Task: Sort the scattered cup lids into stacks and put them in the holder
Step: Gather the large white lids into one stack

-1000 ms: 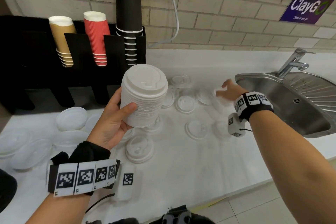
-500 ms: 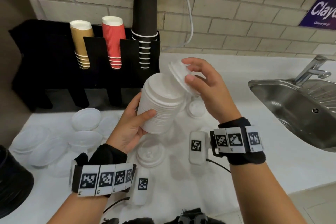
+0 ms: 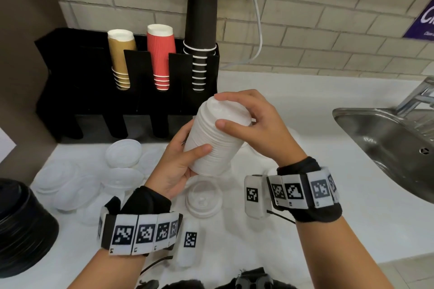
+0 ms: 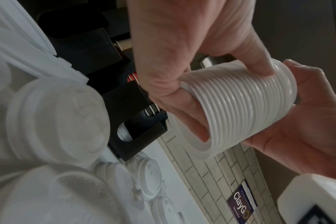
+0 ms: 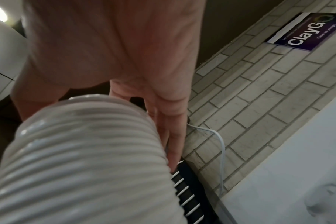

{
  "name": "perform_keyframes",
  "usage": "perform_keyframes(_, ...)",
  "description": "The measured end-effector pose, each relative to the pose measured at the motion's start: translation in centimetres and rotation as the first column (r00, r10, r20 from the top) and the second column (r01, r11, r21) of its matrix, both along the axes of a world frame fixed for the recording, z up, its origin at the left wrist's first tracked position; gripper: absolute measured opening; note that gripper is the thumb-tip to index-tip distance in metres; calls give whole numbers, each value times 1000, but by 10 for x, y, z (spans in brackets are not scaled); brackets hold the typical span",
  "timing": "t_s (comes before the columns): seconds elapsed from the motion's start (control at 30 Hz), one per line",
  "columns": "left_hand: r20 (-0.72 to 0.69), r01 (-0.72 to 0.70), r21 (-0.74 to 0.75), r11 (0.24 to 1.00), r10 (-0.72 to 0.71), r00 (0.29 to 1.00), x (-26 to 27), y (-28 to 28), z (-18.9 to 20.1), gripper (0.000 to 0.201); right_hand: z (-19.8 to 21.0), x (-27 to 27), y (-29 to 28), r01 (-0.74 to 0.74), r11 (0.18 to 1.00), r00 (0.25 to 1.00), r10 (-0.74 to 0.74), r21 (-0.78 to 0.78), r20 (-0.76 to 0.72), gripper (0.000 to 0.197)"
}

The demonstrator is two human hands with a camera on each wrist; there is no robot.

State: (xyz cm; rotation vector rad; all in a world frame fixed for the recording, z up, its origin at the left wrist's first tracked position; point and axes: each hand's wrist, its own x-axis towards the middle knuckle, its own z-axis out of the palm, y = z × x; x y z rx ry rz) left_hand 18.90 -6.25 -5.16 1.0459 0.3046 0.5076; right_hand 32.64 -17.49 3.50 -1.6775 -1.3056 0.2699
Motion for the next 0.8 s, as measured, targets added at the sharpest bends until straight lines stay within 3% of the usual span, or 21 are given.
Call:
perform_keyframes(0.17, 14, -6, -10, 1000, 6, 1000, 0, 0, 1, 73, 0, -2, 1, -8, 1000, 999, 8, 0, 37, 47)
perform_keyframes(0.33, 39, -4, -11, 1000, 4, 999, -2, 0, 5, 108, 0, -6, 3, -69, 998, 996, 70, -12, 54, 54)
perform_keyframes(0.43, 58, -15, -2, 1000, 15, 998, -4, 3, 9, 114, 11, 14, -1, -112, 993, 989, 114, 30, -97, 49)
perform_keyframes(0.53, 80, -38, 7, 999, 37, 996, -8, 9, 14, 111, 16, 59, -2, 162, 982, 949, -128, 97, -287, 23)
perform_keyframes(0.6, 94, -57, 9, 998, 56, 994, -13, 13, 14, 111, 9, 95, 2, 310, 945, 924, -326, -108, -199, 22)
perform_keyframes(0.63, 98, -68, 11, 998, 66, 993, -16, 15, 13, 110, 2, 112, 4, 319, 904, 934, -351, -286, -67, 26)
perform_keyframes(0.7, 107, -75, 18, 997, 73, 992, -20, 18, 12, 107, -17, 137, 9, 301, 714, 953, -238, -633, 185, 35)
perform_keyframes(0.8, 111, -87, 30, 996, 83, 990, -24, 21, 10, 103, -42, 146, 14, 375, 447, 918, -57, -812, 393, 42)
